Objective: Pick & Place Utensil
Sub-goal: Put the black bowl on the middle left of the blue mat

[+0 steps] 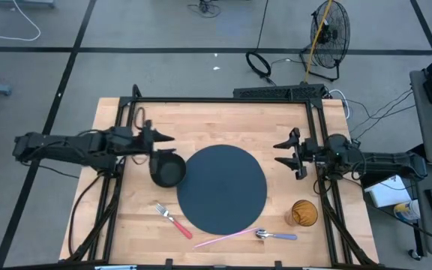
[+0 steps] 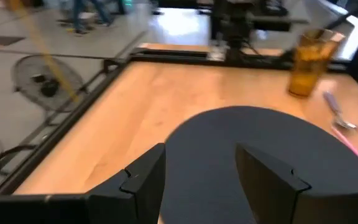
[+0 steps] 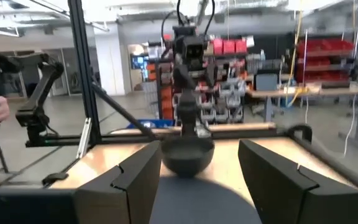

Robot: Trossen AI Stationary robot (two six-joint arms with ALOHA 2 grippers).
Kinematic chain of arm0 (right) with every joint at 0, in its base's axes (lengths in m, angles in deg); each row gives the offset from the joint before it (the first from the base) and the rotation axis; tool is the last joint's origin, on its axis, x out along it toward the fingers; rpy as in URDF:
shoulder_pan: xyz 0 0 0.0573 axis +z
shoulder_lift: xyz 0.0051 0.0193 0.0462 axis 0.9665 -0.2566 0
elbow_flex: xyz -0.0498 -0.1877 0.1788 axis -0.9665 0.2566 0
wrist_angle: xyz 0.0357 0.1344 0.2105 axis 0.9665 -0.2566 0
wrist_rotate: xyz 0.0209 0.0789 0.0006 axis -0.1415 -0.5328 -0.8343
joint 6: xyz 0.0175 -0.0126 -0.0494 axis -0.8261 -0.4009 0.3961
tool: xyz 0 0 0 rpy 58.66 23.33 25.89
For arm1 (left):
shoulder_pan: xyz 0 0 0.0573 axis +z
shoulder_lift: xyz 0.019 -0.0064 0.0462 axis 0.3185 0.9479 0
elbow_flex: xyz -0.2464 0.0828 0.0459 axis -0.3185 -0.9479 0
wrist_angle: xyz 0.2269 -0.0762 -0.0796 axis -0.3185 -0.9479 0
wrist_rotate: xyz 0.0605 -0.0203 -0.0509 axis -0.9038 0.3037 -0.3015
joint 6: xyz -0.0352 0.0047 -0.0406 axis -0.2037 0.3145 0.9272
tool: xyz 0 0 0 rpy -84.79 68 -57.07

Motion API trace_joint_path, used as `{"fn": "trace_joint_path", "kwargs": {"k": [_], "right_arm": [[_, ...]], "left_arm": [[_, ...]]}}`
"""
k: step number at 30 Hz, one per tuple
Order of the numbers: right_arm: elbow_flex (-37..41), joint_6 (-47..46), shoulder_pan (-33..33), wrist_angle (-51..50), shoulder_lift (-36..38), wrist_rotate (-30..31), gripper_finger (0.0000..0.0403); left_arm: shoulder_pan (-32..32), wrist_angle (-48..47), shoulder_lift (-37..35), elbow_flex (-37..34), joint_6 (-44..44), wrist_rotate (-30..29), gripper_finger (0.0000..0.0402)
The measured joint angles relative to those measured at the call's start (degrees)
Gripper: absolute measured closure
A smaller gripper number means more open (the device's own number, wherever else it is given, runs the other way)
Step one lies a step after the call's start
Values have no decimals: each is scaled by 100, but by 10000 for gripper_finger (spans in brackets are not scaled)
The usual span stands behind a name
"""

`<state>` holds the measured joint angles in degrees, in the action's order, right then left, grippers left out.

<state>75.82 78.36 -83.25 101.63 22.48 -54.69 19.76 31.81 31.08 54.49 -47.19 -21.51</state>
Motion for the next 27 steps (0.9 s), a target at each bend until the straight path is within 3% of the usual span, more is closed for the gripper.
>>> {"fn": "trace_joint_path", "kwargs": {"k": [6, 13, 21, 27], "right_arm": [[-9, 119, 0, 522, -276, -295, 193], [-122, 121, 0, 678, -703, -314, 193], [-1512, 337, 0, -1270, -1561, -50, 193], [-2836, 297, 2, -3544, -2167, 1224, 193]], "left_arm": [[-3, -75, 851, 559, -606, 501, 202], [24, -289, 971, 685, -687, 455, 202], [28, -222, 970, 685, -695, -153, 202], [28, -424, 970, 685, -638, -581, 202]]}}
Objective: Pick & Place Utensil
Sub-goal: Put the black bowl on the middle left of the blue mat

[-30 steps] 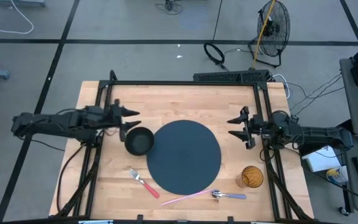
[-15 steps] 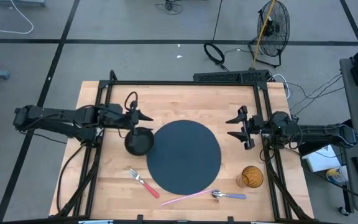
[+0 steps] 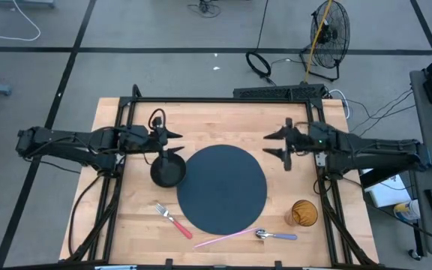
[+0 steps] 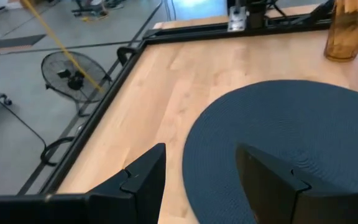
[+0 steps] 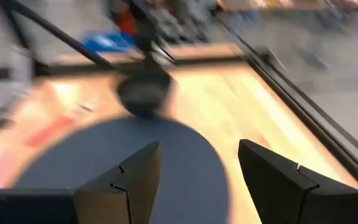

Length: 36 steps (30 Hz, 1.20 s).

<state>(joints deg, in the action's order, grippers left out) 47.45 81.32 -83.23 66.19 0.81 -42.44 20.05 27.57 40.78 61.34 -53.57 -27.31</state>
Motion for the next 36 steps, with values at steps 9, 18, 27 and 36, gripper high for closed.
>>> {"fn": "trace_joint_path", "kwargs": {"k": [9, 18, 27, 36], "right_arm": [[-569, -612, -2, -1039, -391, 1168, 193], [-557, -586, 4, -668, -432, 346, 193], [-536, -443, 4, -196, -926, -785, 193], [-529, -114, 0, 411, -1289, -768, 193]], "left_arm": [[-4, -263, -4, 0, 146, 0, 201], [-4, -401, -6, 0, 539, 160, 202], [0, -866, -6, 0, 1111, 780, 201], [0, -939, -5, 84, 1648, 617, 202]]}}
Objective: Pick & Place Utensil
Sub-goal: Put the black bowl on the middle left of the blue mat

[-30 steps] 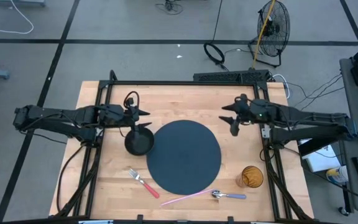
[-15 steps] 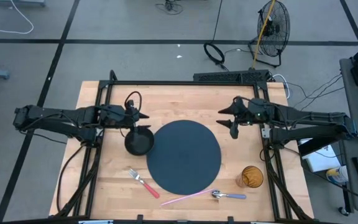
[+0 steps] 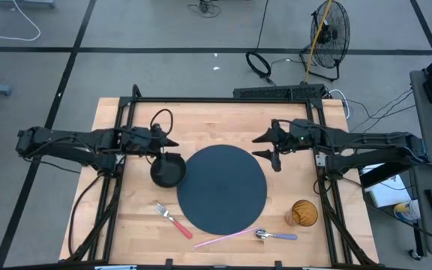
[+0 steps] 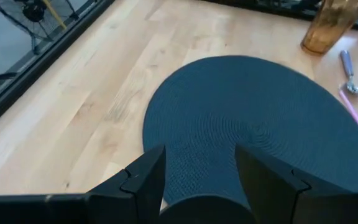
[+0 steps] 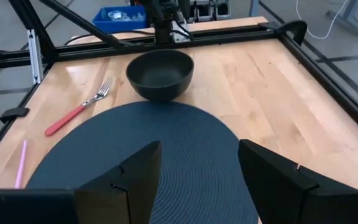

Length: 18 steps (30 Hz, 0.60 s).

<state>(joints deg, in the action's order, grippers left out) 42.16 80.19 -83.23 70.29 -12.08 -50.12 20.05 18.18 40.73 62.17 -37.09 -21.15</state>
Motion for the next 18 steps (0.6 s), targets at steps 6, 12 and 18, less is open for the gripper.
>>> {"fn": "trace_joint_path", "kwargs": {"k": [6, 12, 18], "right_arm": [[2, 131, -2, 447, -228, 18, 193], [4, 128, -2, 513, -372, 18, 193], [4, 76, -2, 507, -372, 18, 193]], "left_arm": [[0, -476, -1, 28, 373, -459, 202], [-22, -958, 1, 28, 726, -597, 226], [-44, -981, 1, 28, 698, -321, 290]]}}
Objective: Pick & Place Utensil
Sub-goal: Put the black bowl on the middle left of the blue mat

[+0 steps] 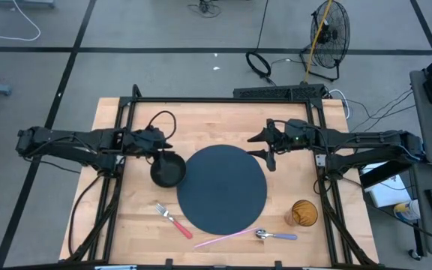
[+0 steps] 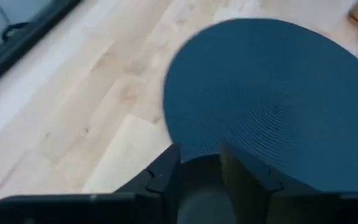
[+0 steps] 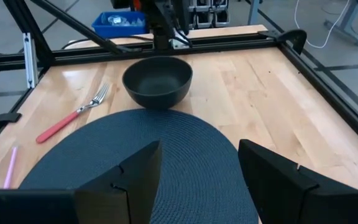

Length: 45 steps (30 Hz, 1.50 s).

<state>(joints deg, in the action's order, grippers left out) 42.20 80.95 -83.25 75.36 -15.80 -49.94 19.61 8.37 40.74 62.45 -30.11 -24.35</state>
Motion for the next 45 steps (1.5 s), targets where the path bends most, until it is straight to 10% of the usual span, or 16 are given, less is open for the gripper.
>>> {"fn": "trace_joint_path", "kwargs": {"k": [20, 45], "right_arm": [[0, 326, 0, -7, 0, -20, 193], [-1, 310, 2, -26, 0, -26, 193]], "left_arm": [[1, -1329, 1061, -2, -20, 24, 196], [795, -1353, 1981, -2, -158, 758, 268]]}}
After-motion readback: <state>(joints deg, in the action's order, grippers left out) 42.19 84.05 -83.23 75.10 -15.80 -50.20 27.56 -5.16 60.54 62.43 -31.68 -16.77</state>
